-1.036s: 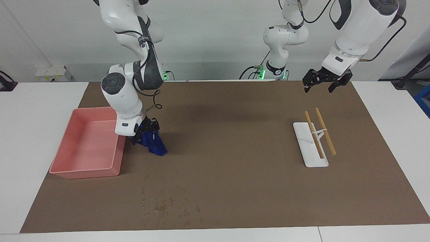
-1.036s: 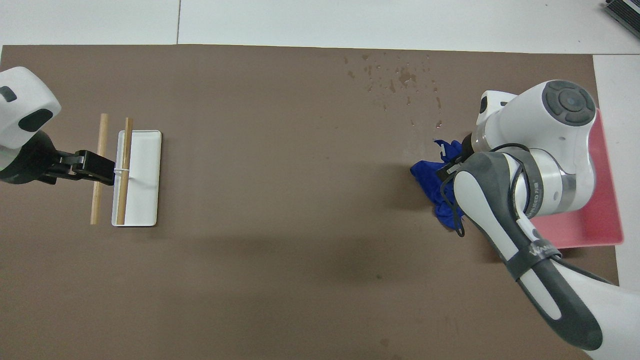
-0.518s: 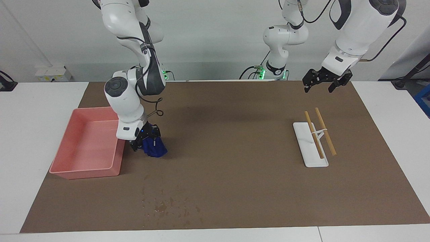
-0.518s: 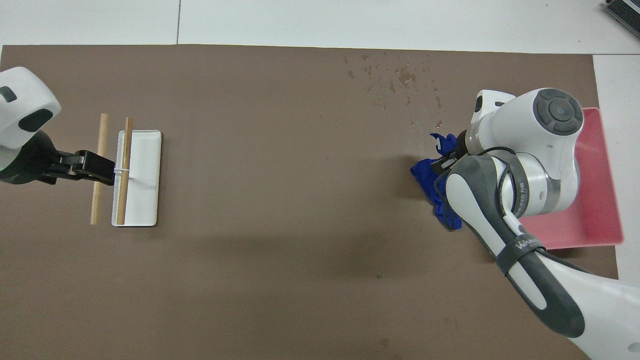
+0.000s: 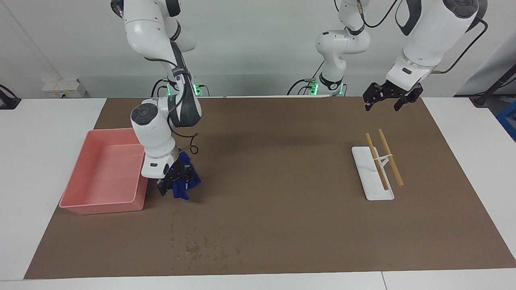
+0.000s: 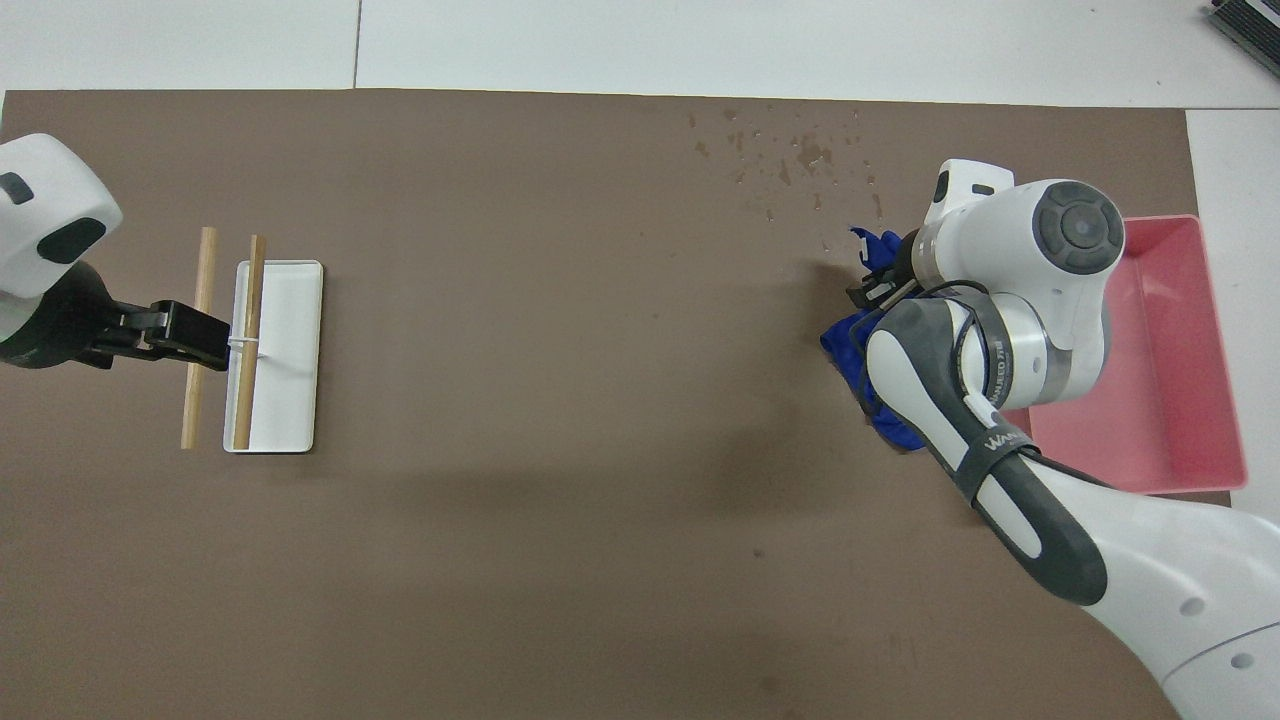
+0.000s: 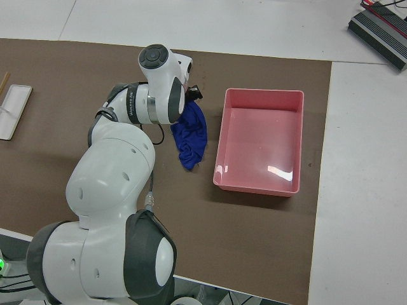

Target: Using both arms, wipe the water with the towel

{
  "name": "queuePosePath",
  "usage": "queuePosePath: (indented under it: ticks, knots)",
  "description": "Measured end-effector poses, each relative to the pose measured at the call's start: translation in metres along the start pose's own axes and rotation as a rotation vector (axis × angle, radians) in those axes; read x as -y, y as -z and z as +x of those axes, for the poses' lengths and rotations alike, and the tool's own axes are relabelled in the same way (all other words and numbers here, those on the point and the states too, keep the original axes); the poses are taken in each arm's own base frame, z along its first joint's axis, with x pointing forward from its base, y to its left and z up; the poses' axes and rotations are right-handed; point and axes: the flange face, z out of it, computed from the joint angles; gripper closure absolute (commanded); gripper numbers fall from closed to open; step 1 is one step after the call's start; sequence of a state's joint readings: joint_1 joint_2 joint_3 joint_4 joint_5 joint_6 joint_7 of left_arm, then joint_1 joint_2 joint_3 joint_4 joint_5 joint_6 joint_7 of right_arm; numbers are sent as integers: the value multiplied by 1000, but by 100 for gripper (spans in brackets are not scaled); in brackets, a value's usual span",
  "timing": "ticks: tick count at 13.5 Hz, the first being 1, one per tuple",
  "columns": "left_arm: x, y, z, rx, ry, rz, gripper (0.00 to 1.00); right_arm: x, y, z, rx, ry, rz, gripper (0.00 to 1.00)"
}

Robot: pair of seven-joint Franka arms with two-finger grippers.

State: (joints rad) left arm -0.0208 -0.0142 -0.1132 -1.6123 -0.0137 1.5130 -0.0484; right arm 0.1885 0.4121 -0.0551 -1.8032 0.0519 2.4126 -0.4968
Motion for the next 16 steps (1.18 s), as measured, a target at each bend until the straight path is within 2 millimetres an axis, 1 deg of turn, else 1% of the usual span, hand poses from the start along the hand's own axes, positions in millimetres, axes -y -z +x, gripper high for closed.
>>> queuePosePath:
  ticks: [2, 4, 6, 8, 9, 10, 12, 14, 15, 16]
  knots:
    - [0, 0, 0, 0, 0, 0, 0, -14, -7, 17, -11, 13, -29, 100]
    - [0, 0, 0, 0, 0, 0, 0, -34, -9, 26, -8, 34, -75, 100]
    - [0, 0, 0, 0, 0, 0, 0, -53, -3, 34, 7, 32, -91, 100]
    - [0, 0, 0, 0, 0, 0, 0, -61, 6, 44, 2, 30, -98, 100]
    - [0, 0, 0, 0, 0, 0, 0, -60, 5, 47, -7, 33, -100, 100]
    - [0, 0, 0, 0, 0, 0, 0, -56, 0, 50, -17, 39, -100, 100]
    - [0, 0, 0, 0, 0, 0, 0, -45, -24, 48, -28, 27, -92, 100]
    - [0, 0, 0, 0, 0, 0, 0, -33, -56, 32, -22, -32, -43, 100]
    - [0, 0, 0, 0, 0, 0, 0, -30, -66, 25, -20, -46, -31, 100]
    - [0, 0, 0, 0, 0, 0, 0, -29, -69, 21, -25, -53, -29, 100]
